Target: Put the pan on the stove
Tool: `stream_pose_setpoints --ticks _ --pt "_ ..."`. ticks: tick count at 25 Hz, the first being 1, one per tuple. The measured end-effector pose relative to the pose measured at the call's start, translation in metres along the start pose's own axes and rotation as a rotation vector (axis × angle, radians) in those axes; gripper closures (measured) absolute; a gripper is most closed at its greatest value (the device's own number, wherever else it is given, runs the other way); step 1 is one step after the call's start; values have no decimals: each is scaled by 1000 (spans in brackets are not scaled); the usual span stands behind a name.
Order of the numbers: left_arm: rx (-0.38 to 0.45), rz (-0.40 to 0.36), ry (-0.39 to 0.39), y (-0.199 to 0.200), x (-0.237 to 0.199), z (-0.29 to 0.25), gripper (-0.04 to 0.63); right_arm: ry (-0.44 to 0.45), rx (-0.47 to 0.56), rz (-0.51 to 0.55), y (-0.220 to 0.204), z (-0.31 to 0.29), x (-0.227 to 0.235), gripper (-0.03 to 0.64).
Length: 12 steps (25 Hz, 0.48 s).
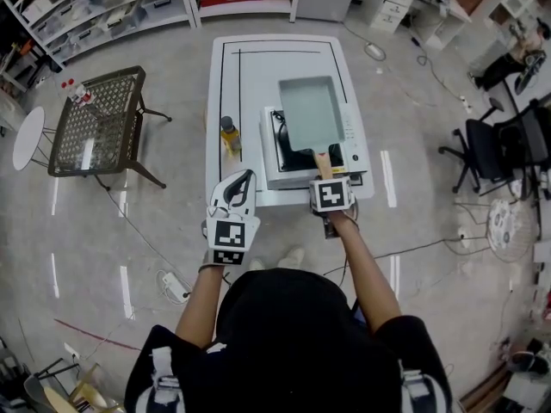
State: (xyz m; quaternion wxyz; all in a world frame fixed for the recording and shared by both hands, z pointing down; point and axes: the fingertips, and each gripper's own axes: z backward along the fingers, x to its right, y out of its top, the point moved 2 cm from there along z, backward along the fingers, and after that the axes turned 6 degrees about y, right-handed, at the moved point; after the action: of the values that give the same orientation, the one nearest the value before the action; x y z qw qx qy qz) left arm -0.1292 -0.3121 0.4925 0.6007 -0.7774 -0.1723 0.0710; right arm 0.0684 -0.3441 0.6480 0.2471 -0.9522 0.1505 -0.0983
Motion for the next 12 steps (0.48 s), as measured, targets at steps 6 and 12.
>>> stream_pose_setpoints --ticks 6,12 --pt "-11 -1 -6 -7 0 -5 571 23 -72 -28 -17 -16 0 571" --pt "-25 -2 -3 -14 -1 -5 571 35 -129 -59 -30 -25 -3 569"
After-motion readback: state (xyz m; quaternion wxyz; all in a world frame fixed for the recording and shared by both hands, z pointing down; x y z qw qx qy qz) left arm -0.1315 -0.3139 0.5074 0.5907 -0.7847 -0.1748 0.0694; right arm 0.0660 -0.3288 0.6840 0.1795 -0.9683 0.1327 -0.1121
